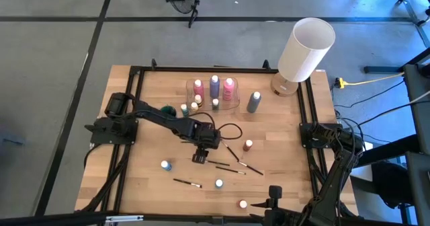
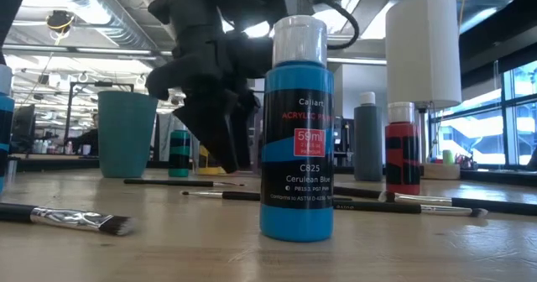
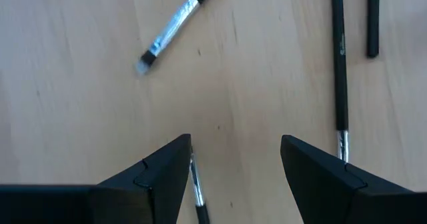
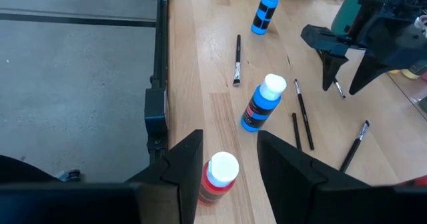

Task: Pick & Place Paint Supplies
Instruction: Put the black paint brush into the green cup

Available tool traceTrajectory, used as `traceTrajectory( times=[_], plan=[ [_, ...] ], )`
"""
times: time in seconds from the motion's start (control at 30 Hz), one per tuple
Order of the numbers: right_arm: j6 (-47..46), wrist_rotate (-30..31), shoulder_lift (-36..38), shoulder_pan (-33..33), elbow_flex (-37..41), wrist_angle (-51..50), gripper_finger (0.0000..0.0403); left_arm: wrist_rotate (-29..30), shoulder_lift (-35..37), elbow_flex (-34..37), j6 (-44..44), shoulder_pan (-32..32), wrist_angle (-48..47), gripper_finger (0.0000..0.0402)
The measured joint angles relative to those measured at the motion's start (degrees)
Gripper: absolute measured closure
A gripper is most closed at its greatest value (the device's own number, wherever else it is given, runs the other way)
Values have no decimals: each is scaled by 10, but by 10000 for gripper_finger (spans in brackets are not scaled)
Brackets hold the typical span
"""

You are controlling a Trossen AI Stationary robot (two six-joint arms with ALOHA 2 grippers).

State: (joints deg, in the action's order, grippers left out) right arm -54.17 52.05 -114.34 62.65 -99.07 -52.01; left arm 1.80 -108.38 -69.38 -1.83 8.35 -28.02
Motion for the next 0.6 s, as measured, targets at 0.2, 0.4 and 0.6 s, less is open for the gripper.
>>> traceTrajectory(
  times=[0.2, 0.4, 0.6],
  plan=[
    [2, 0, 0, 0, 0, 0, 259, -8, 0, 7, 2, -7, 13, 174],
    [4, 0, 0, 0, 0, 0, 259, 2, -1, 7, 5, -7, 13, 174],
    [4, 0, 0, 0, 0, 0, 259, 9, -17, 7, 10, -9, 15, 174]
  ],
)
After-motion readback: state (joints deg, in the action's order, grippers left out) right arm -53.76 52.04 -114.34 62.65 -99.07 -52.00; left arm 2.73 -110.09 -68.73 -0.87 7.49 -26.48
